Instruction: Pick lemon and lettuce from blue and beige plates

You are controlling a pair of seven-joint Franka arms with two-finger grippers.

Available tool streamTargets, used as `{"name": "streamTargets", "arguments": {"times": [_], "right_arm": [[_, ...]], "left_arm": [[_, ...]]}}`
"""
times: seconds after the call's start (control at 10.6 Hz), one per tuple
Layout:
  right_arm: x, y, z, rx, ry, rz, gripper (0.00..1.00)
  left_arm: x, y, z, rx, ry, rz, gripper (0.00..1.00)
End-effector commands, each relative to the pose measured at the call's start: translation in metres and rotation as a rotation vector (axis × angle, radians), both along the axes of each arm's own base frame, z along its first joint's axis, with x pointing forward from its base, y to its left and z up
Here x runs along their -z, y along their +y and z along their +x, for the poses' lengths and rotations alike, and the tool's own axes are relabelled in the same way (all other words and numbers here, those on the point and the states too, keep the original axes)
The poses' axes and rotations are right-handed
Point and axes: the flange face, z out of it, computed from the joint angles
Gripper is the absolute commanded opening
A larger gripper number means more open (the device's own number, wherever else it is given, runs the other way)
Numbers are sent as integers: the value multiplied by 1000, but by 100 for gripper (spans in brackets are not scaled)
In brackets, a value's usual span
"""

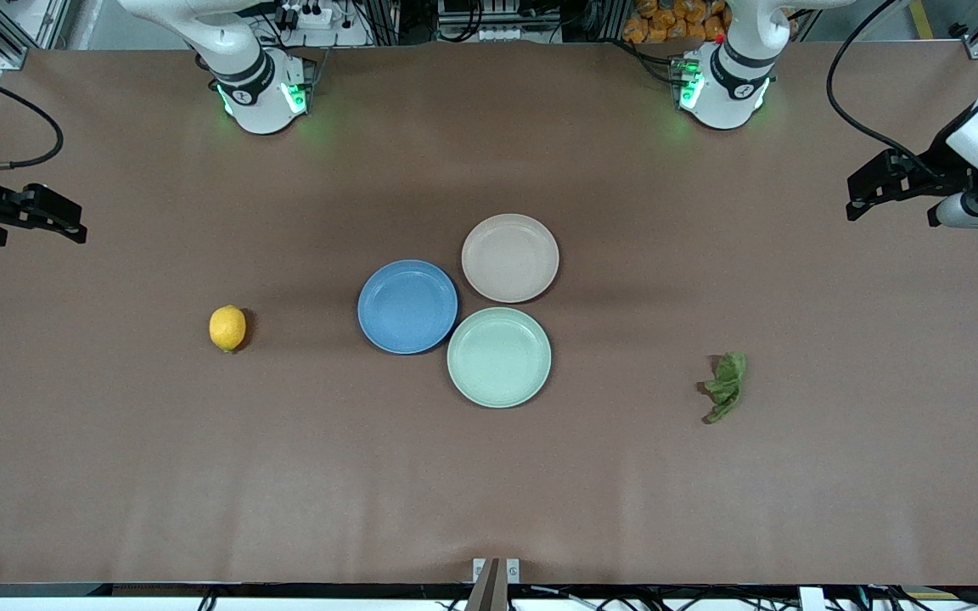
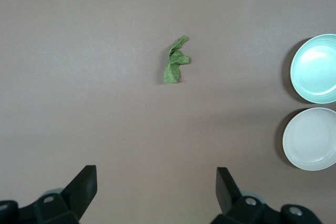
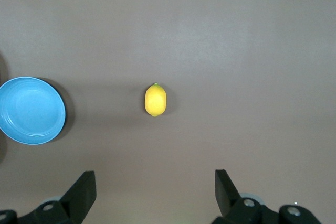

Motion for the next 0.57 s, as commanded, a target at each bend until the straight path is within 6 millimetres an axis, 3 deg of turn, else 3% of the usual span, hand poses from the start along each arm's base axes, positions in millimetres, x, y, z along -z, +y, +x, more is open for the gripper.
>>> {"name": "streamTargets", "arguments": {"times": [0.0, 0.47], "right_arm": [[-7, 0, -8, 11, -3, -13, 100], [-6, -1, -9, 13, 9, -13, 100]], "left_arm": [[-6, -2, -3, -7, 8, -10, 100], [-7, -2, -5, -7, 13, -9, 100]]}}
